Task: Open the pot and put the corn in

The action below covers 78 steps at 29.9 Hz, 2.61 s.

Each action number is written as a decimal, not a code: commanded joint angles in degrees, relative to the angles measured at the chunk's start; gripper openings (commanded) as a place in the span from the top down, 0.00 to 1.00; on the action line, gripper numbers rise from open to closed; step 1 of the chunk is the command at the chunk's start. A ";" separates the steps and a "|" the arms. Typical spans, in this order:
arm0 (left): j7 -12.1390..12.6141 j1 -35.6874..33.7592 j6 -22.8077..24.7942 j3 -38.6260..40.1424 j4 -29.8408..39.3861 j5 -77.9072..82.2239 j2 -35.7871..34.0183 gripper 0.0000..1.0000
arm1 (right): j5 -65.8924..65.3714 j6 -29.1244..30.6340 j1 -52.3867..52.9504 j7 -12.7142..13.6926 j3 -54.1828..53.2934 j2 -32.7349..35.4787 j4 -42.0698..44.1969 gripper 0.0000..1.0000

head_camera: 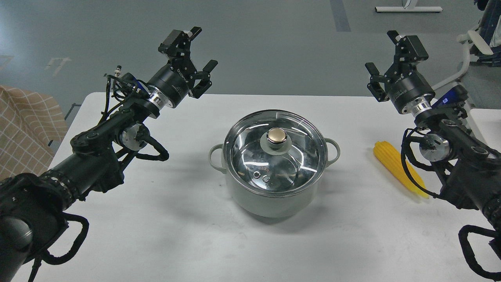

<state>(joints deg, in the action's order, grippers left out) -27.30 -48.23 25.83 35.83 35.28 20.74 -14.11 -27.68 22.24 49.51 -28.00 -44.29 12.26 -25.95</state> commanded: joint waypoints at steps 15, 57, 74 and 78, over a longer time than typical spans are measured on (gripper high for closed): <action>-0.65 0.33 0.53 0.03 2.78 -0.26 -1.01 0.02 | 0.00 0.26 0.14 0.00 0.08 0.04 -0.42 0.00; -0.70 -7.32 -14.39 -6.19 43.12 97.53 -10.06 0.02 | 0.00 0.17 -1.08 0.00 0.26 5.40 -2.52 0.00; -0.70 -1.78 -18.54 -11.04 35.56 104.26 -7.77 0.06 | 0.00 0.17 -2.23 0.00 0.26 5.67 -3.32 0.00; -0.70 -0.81 -18.54 -10.95 35.56 104.26 -7.86 0.14 | 0.00 0.17 -2.32 0.00 0.26 5.67 -3.32 0.00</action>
<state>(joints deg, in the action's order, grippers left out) -27.99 -49.67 7.29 24.79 70.85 125.01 -21.87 -27.68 22.36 47.30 -28.00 -44.03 17.94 -29.27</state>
